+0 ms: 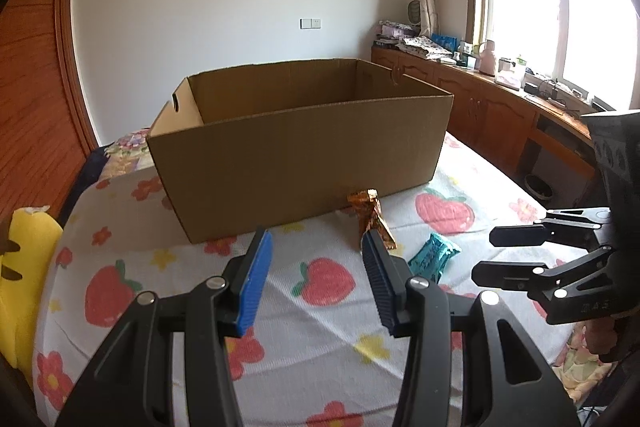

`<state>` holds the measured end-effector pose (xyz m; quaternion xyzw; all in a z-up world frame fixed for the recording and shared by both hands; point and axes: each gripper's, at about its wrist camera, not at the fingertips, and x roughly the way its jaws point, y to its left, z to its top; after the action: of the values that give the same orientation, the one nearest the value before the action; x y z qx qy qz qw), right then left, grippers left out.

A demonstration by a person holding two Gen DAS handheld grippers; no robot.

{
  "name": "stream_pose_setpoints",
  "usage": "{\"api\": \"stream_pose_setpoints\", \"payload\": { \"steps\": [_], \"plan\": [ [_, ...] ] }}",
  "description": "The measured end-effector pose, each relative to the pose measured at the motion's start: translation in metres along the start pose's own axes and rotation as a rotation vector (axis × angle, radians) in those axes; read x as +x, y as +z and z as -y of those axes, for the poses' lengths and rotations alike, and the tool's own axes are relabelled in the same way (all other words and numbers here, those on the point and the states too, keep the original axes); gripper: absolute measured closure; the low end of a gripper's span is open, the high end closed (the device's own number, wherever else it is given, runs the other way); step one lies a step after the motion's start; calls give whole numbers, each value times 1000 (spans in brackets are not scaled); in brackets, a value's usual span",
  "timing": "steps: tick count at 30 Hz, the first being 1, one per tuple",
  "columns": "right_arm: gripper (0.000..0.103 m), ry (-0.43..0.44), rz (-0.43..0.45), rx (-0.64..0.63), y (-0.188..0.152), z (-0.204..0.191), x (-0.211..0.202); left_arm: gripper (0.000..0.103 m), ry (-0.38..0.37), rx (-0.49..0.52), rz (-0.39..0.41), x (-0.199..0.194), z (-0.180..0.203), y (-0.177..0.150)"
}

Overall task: Organize snacks
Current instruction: 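Move both open tools back toward the teal and gold candies, then grasp the teal candy with the right tool while the left tool grasps the gold candy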

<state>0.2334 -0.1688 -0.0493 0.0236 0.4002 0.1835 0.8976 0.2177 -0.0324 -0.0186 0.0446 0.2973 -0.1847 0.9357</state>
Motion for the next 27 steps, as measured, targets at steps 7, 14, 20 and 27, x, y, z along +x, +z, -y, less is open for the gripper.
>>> {"api": "stream_pose_setpoints", "payload": {
  "steps": [7, 14, 20, 27],
  "plan": [
    [44, -8, -32, 17, -11, 2, 9, 56, -5, -12, -16, 1, -2, -11],
    [45, 3, -52, 21, -14, -2, 18, 56, -6, -29, -29, 3, -6, -18],
    [45, 13, -66, 20, -7, -7, 33, 56, -8, -42, -33, 2, -10, -20],
    [45, 13, -69, 17, 5, -4, 44, 56, -13, -57, -44, 5, -14, -25]
  ]
}}
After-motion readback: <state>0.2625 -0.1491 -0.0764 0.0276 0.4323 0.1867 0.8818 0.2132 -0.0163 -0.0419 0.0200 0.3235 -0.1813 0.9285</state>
